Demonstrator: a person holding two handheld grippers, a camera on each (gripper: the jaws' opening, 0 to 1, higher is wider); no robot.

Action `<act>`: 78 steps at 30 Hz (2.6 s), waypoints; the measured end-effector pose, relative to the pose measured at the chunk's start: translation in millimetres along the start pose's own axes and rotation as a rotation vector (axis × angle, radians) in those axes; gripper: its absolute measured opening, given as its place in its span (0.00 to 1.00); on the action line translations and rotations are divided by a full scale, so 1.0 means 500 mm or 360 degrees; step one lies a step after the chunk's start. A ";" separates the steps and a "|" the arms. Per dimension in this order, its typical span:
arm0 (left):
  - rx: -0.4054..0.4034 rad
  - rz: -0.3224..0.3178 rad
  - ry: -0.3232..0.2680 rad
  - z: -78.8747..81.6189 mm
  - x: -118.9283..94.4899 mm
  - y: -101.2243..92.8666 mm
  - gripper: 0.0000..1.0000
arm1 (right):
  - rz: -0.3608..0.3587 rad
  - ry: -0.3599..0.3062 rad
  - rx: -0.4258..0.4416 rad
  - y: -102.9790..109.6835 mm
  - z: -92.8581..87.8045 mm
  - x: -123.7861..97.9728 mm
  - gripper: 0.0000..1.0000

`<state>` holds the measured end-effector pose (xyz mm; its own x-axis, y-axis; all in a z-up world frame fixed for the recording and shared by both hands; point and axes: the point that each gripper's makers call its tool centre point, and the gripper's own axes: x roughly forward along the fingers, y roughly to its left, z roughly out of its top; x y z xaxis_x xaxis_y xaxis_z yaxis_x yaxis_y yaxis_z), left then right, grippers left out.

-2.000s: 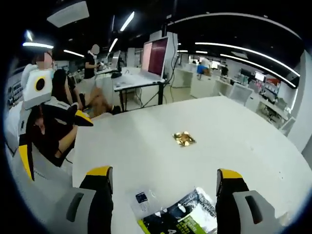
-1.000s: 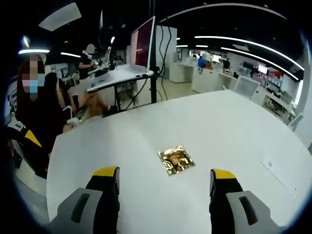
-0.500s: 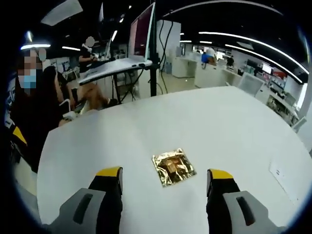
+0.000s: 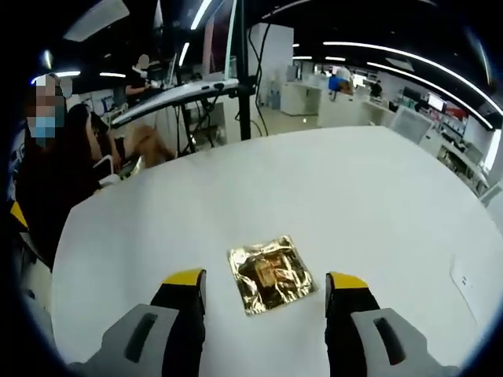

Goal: Arrange the skincare products in the storage area until every visible bottle or jar stands upright without overlapping.

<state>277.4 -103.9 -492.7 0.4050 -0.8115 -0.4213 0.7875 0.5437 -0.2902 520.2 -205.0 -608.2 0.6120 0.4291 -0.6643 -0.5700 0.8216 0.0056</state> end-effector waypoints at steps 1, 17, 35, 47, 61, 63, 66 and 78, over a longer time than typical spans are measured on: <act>-0.0002 0.0001 0.0001 -0.001 0.000 0.001 0.99 | 0.0006 0.0010 -0.0003 -0.002 -0.001 0.002 0.61; -0.0031 0.0008 0.0003 -0.007 -0.004 0.007 0.99 | 0.0008 0.0046 -0.0069 -0.033 -0.002 0.025 0.42; -0.0048 -0.0011 0.0002 -0.009 -0.001 0.000 0.98 | 0.0025 0.0103 -0.0219 0.014 -0.014 0.004 0.11; -0.0054 0.0003 0.0001 -0.014 -0.007 0.006 0.97 | 0.0005 0.0068 -0.0171 -0.014 -0.010 0.016 0.50; -0.0052 -0.0032 0.0026 -0.018 0.008 -0.004 0.96 | 0.0088 0.0089 -0.0175 -0.017 -0.014 0.004 0.34; -0.0052 -0.0030 0.0023 -0.016 0.008 -0.003 0.96 | 0.0092 0.0088 -0.0187 -0.010 -0.015 -0.004 0.33; -0.0058 -0.0020 0.0028 -0.014 0.010 0.006 0.95 | 0.0111 0.0088 -0.0203 0.010 -0.022 -0.019 0.33; -0.0033 -0.0025 0.0038 0.005 0.024 0.046 0.93 | 0.0236 0.0021 -0.0180 0.058 -0.028 -0.045 0.32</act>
<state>301.3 -101.7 -502.3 0.3810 -0.8148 -0.4370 0.7839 0.5353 -0.3147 482.3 -195.9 -603.6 0.5100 0.5370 -0.6719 -0.7119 0.7020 0.0207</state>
